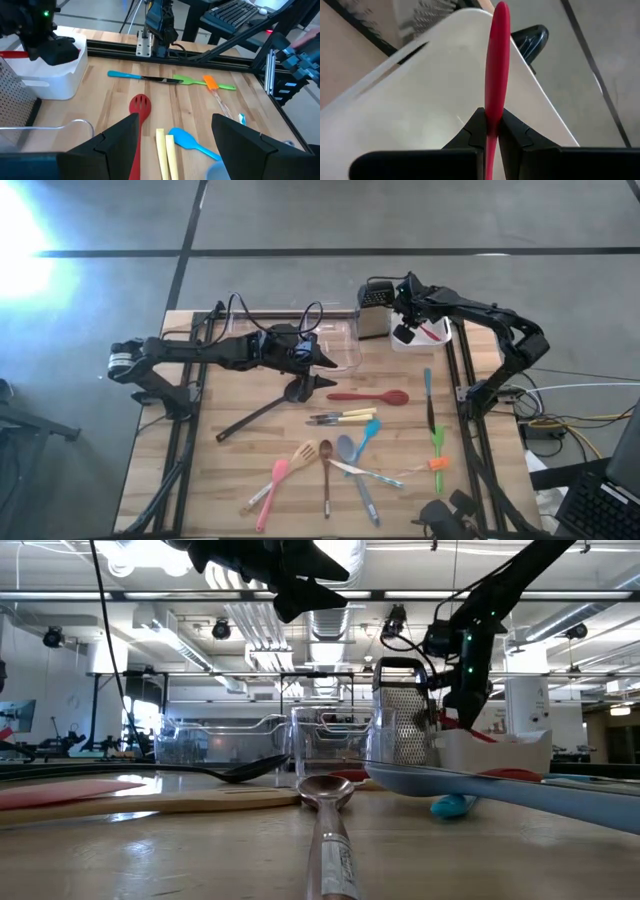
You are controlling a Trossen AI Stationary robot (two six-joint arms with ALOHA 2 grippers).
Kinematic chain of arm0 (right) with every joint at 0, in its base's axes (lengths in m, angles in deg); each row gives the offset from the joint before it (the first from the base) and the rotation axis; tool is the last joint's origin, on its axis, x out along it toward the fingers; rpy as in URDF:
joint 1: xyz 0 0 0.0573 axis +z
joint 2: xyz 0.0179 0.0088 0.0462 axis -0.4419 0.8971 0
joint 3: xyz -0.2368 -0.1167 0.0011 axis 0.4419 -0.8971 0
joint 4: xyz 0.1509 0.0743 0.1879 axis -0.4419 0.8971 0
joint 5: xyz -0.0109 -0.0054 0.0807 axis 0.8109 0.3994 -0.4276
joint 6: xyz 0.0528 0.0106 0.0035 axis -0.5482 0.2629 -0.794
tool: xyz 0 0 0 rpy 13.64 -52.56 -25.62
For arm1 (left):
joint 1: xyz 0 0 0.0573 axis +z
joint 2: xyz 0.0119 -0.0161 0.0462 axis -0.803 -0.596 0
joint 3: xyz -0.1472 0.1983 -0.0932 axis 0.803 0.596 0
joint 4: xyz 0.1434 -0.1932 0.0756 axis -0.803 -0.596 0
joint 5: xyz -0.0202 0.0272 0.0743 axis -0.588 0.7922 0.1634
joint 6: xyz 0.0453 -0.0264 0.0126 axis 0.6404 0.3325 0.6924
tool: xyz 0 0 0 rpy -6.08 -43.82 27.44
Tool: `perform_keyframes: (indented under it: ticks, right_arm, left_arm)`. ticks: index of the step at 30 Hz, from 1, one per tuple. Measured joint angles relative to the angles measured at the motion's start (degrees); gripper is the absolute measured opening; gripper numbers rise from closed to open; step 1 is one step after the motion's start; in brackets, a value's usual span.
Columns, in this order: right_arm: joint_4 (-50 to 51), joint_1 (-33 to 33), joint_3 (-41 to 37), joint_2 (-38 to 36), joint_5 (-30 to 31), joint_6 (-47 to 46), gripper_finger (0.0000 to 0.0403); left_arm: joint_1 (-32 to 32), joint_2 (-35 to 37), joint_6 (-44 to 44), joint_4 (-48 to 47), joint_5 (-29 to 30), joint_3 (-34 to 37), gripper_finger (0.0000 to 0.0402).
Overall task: Pick & Place Kitchen Items
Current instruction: Put the red spatula into the white bin, then put the black serving spoon into the right transparent bin
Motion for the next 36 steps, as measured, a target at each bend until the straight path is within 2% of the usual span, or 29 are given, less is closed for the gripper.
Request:
perform_keyframes:
  ticks: [3,8,16,26,31,36]
  right_arm:
    - [0.09,-0.23,0.00,1.22,-0.01,-0.09,0.0029]
    - [0.11,-0.19,0.00,1.09,-0.63,-0.01,0.0088]
    - [2.00,0.02,-0.11,-6.34,-1.68,-0.42,0.0145]
    - [10.47,4.64,-0.11,-23.68,-2.25,-5.15,0.0140]
    - [16.94,8.86,-0.11,-31.35,-6.97,-14.37,0.0128]
    - [23.93,14.83,-1.03,-36.48,-7.53,-25.32,0.0121]
  left_arm:
    - [0.00,0.00,0.02,-0.11,0.00,0.00,0.0254]
    - [0.00,0.00,0.02,-0.11,0.00,0.00,0.0255]
    - [0.00,0.00,0.02,0.11,0.01,0.00,0.0255]
    - [0.00,0.00,0.04,0.11,0.02,0.00,0.0255]
    - [0.00,0.00,0.04,0.09,0.02,0.00,0.0255]
    - [0.00,0.00,0.07,-0.70,0.02,0.00,0.0255]
